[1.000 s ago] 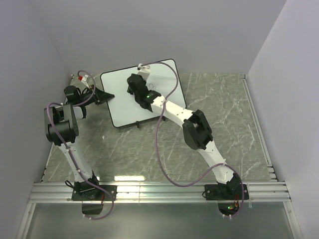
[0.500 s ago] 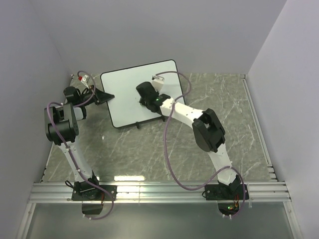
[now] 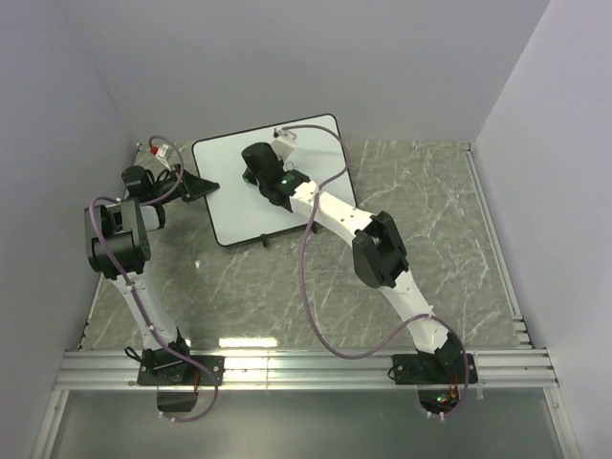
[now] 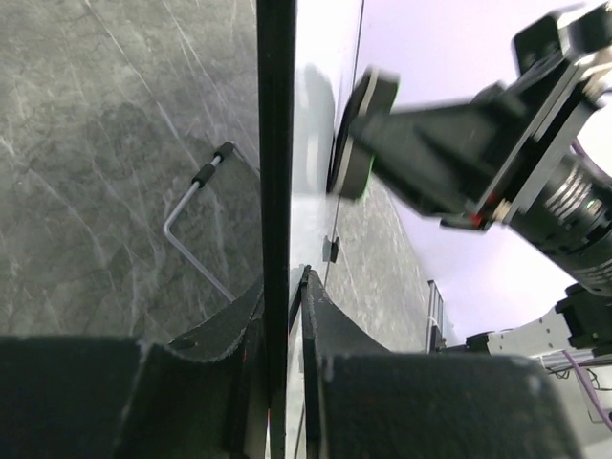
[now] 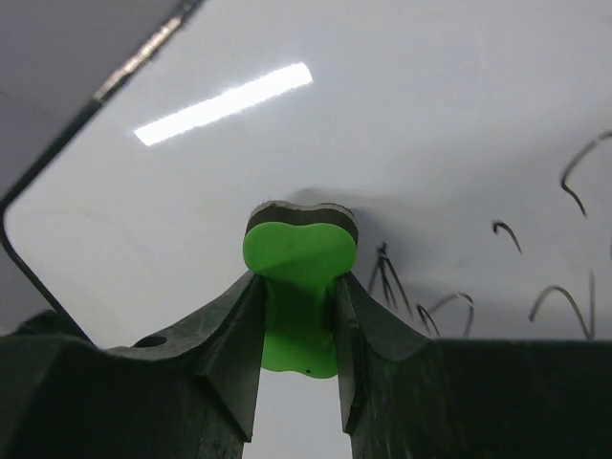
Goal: Erase the whiteboard
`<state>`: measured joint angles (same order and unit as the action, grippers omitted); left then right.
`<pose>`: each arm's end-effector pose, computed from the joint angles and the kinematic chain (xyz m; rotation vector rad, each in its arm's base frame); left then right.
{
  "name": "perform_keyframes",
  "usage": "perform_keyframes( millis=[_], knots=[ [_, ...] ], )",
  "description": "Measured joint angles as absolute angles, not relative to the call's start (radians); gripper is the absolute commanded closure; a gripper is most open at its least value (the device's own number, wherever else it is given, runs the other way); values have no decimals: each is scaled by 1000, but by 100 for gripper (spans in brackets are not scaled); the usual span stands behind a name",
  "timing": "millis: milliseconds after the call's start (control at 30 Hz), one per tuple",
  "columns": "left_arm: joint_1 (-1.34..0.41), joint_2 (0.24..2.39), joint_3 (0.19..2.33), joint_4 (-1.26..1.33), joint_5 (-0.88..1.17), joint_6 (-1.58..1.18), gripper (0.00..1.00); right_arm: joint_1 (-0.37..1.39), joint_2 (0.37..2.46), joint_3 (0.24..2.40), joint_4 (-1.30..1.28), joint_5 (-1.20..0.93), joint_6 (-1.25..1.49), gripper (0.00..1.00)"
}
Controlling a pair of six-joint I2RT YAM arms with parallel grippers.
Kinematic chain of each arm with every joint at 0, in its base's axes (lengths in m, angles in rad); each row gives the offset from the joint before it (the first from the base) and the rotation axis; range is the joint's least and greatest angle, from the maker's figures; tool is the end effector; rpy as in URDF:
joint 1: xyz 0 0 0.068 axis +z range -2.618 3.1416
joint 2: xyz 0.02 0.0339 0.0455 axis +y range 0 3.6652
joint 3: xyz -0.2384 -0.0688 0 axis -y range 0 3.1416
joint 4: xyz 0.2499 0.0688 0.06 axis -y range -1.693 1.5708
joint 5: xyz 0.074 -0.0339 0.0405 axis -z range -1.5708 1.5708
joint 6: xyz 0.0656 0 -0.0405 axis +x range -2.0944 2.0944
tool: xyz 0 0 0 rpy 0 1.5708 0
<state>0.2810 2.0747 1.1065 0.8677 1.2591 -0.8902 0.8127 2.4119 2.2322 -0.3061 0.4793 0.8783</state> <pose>0.4207 0.0564 0.1409 -0.0058 1.8279 -1.4747 0.4147 0.3940 0.2251 0.3646 2.0145 0.5854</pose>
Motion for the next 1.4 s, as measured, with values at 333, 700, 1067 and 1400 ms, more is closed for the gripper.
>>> perform_keyframes(
  millis=[333,700,1067,1400],
  knots=[
    [276,2041,1106,770,1243,-824,100,787,2433,2257,-269,565,847,100],
    [275,2025,1110,712,1251,-767,100,783,2294,2021,-425,592,957,100],
    [269,1986,1114,634,1241,-706,100,805,2360,2162,-415,587,942,100],
    [262,1962,1128,532,1215,-661,100,793,2445,2280,-235,583,899,100]
  ],
)
